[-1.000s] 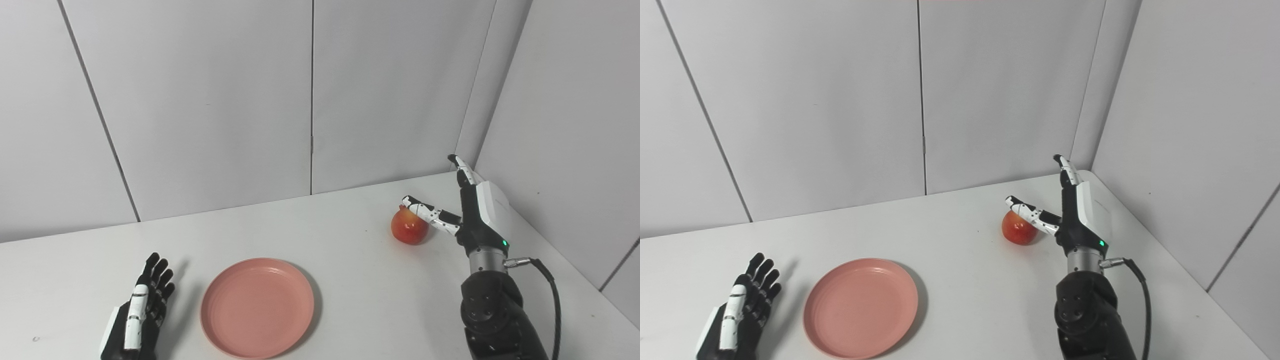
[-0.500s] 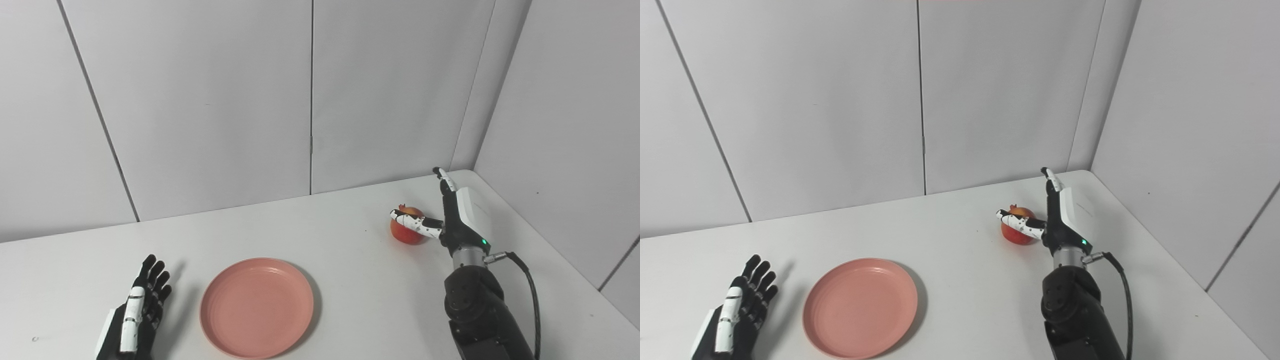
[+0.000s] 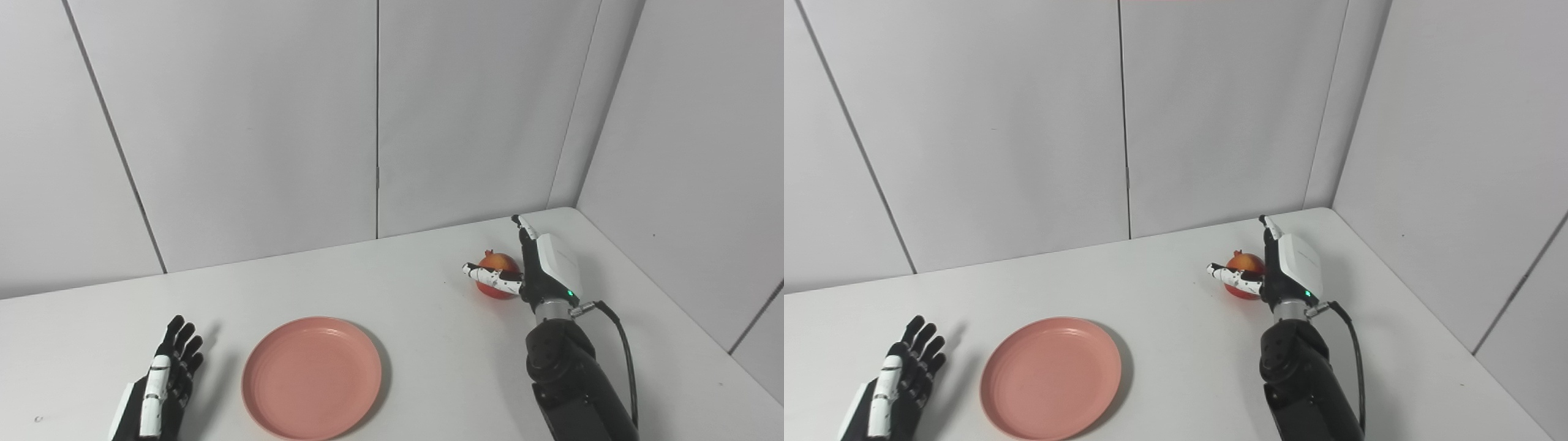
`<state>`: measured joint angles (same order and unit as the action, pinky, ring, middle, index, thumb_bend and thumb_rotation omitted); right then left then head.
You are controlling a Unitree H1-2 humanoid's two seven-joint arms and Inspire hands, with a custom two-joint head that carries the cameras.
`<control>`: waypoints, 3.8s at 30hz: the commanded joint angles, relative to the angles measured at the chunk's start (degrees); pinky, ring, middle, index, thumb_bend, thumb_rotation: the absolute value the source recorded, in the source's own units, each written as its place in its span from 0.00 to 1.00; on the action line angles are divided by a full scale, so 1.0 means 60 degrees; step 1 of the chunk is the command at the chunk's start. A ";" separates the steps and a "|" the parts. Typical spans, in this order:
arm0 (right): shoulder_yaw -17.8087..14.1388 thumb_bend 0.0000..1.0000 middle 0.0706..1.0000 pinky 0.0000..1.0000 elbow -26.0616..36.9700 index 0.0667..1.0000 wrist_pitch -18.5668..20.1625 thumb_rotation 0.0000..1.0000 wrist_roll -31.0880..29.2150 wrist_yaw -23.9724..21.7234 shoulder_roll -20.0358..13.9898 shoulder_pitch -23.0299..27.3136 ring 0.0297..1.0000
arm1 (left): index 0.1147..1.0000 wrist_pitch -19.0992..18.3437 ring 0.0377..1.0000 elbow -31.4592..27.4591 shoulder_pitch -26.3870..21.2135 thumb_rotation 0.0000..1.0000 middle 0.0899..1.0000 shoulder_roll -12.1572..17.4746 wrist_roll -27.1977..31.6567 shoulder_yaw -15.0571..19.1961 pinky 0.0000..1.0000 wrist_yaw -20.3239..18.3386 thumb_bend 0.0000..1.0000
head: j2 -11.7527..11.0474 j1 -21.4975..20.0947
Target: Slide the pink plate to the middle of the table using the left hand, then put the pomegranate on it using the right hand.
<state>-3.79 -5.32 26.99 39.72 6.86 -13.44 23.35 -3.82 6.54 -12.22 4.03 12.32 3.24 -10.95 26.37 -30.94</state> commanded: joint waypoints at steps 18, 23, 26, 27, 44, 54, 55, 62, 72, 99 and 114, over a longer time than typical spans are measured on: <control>-0.0166 0.91 0.91 0.78 -0.0406 0.91 -0.0017 0.43 0.0022 -0.0463 -0.0165 0.0613 0.88 | 0.98 -0.0351 0.98 -0.0214 0.0128 1.00 0.99 0.0101 0.0033 -0.0041 1.00 0.0012 0.32 | 0.0126 0.0036; -0.0187 0.92 0.90 0.77 -0.0279 0.89 -0.0016 0.39 0.0099 -0.0642 -0.0156 0.0586 0.87 | 0.98 -0.0395 0.98 -0.0238 0.0123 1.00 0.99 0.0078 0.0032 -0.0031 1.00 0.0036 0.32 | 0.0144 0.0072; -0.0146 0.92 0.89 0.77 -0.0227 0.88 -0.0013 0.36 0.0113 -0.0709 -0.0176 0.0558 0.86 | 0.98 -0.0421 0.98 -0.0283 0.0130 1.00 0.99 0.0072 0.0037 -0.0030 1.00 0.0037 0.32 | 0.0158 0.0080; -0.0146 0.93 0.88 0.76 -0.0238 0.87 -0.0015 0.34 0.0184 -0.0718 -0.0170 0.0562 0.86 | 0.98 -0.0432 0.98 -0.0278 0.0129 1.00 0.99 0.0065 0.0060 -0.0019 1.00 0.0033 0.31 | 0.0156 0.0080; 0.0339 0.54 0.49 0.46 -0.0829 0.46 -0.0196 0.02 0.0092 0.0299 -0.0612 0.0631 0.51 | 0.98 -0.0498 0.98 -0.0300 0.0131 1.00 0.99 0.0029 0.0067 0.0000 1.00 0.0054 0.31 | 0.0219 0.0130; 0.0409 0.53 0.45 0.38 -0.0555 0.45 -0.0050 0.00 -0.0005 0.0364 -0.0710 0.0632 0.45 | 0.97 -0.0477 0.98 -0.0227 0.0129 1.00 0.99 -0.0015 0.0125 0.0025 1.00 0.0051 0.32 | 0.0205 0.0214; 0.0396 0.53 0.46 0.39 -0.0467 0.45 -0.0061 0.00 -0.0012 0.0399 -0.0703 0.0621 0.46 | 0.97 -0.0452 0.98 -0.0206 0.0123 1.00 0.98 -0.0020 0.0119 0.0024 1.00 0.0044 0.32 | 0.0195 0.0245; 0.0355 0.53 0.47 0.40 0.0296 0.44 -0.0096 0.00 -0.0011 0.0417 -0.0658 0.0544 0.48 | 0.97 -0.0395 0.97 -0.0166 0.0124 1.00 0.98 -0.0093 0.0015 -0.0009 1.00 0.0087 0.33 | 0.0157 0.0409; 0.0970 0.53 0.43 0.37 0.1917 0.47 -0.0122 0.00 0.0341 0.0130 -0.0480 0.0608 0.43 | 0.95 -0.0308 0.96 -0.0287 0.0213 1.00 0.97 -0.0313 -0.0235 -0.0134 1.00 0.0299 0.35 | 0.0209 0.1115; 0.3248 0.52 0.41 0.31 0.3293 0.50 -0.0654 0.00 0.1303 -0.0897 0.0931 0.0761 0.39 | 1.00 0.1284 1.00 -0.0300 0.0459 1.00 1.00 -0.1032 -0.1326 -0.0654 1.00 0.1027 0.43 | 0.0647 0.3016; 0.4042 0.52 0.39 0.29 0.3309 0.50 -0.1305 0.00 0.1103 -0.1438 0.1301 0.0108 0.35 | 0.99 0.0927 0.99 -0.0800 0.0573 1.00 1.00 -0.1388 -0.1977 -0.1096 1.00 0.1527 0.40 | 0.0963 0.4154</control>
<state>20.65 12.82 21.84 46.16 -1.97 -5.71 22.88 1.11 3.04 -8.28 -3.55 1.20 -2.85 -2.37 32.08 -6.06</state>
